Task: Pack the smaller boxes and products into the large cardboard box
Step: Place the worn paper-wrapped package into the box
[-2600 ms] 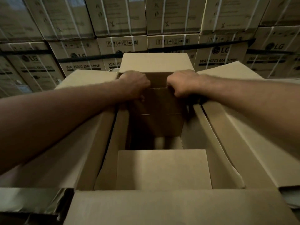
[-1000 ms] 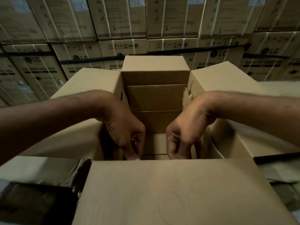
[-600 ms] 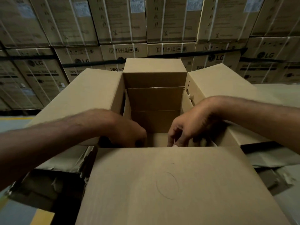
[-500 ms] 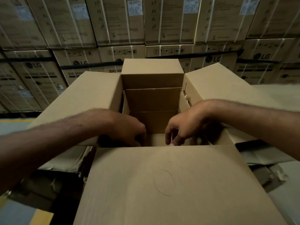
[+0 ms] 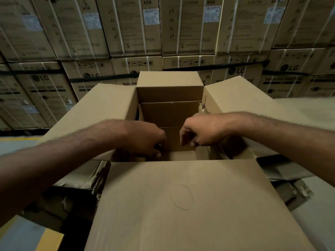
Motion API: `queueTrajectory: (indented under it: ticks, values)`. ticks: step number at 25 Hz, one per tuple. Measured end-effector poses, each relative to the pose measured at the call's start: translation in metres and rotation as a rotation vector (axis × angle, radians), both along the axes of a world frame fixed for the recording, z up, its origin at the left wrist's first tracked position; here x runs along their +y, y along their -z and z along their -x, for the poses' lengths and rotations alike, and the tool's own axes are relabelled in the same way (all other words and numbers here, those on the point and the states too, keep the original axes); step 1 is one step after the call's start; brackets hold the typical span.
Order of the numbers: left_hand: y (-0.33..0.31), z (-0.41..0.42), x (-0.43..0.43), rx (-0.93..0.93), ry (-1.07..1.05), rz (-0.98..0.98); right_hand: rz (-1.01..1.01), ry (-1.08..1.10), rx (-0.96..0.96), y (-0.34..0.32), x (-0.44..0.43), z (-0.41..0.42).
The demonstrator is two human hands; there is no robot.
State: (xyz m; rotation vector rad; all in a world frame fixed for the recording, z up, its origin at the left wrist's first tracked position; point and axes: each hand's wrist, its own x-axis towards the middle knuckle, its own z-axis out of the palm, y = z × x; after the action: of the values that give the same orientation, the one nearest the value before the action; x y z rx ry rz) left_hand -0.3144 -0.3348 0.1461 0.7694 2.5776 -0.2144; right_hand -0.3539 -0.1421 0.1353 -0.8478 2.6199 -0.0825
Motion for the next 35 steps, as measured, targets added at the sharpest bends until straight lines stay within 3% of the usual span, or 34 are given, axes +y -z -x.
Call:
queueTrajectory:
  ticks: [7, 14, 20, 29, 35]
  values:
    - [-0.022, -0.005, -0.009, 0.406, -0.070, -0.118, 0.179, 0.069, 0.298, -0.029, 0.018, -0.017]
    - [-0.023, -0.041, 0.004, 0.555, -0.142, -0.263, 0.182, 0.115, 0.599, -0.021, 0.029, -0.062]
    - [-0.042, -0.111, 0.043, 0.720, -0.167, -0.444, 0.306, 0.147, 0.836, -0.028, 0.066, -0.113]
    - [-0.020, -0.218, 0.206, 0.867, -0.179, -0.685, 0.480, 0.190, 0.959, -0.008, 0.237, -0.216]
    - [0.034, -0.258, 0.372, 0.799, -0.125, -0.892, 0.424, 0.330, 0.920, 0.030, 0.389, -0.276]
